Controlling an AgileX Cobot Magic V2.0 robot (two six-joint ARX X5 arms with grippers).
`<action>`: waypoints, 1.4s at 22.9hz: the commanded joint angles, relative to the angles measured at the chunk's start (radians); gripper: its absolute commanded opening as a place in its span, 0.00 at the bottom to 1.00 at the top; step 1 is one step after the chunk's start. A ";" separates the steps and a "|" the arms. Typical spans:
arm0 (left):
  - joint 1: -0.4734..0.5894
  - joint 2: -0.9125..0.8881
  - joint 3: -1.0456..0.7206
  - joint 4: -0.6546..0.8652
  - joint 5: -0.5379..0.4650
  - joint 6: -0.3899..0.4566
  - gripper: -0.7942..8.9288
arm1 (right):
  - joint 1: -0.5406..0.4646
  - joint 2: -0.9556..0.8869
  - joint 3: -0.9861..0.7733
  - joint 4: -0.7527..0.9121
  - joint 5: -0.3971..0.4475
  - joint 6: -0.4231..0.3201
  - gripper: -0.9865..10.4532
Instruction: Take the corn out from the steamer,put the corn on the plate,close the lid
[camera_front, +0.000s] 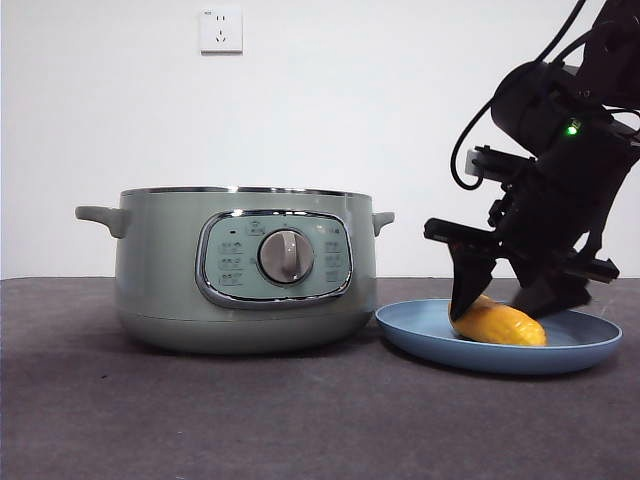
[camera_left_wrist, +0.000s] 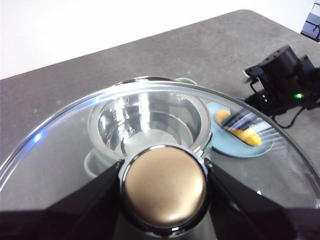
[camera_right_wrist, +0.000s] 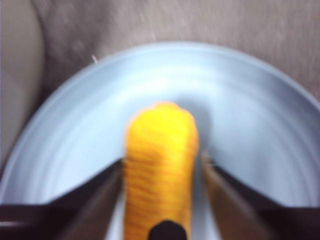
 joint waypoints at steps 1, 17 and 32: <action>-0.002 0.035 0.005 0.096 0.012 0.006 0.07 | 0.000 -0.018 -0.006 -0.016 -0.001 0.005 0.59; -0.008 0.549 0.005 0.554 0.064 0.026 0.07 | 0.002 -0.803 -0.006 -0.451 -0.001 -0.076 0.59; -0.007 0.785 0.005 0.831 0.055 0.066 0.07 | 0.002 -1.019 -0.006 -0.639 -0.001 -0.076 0.59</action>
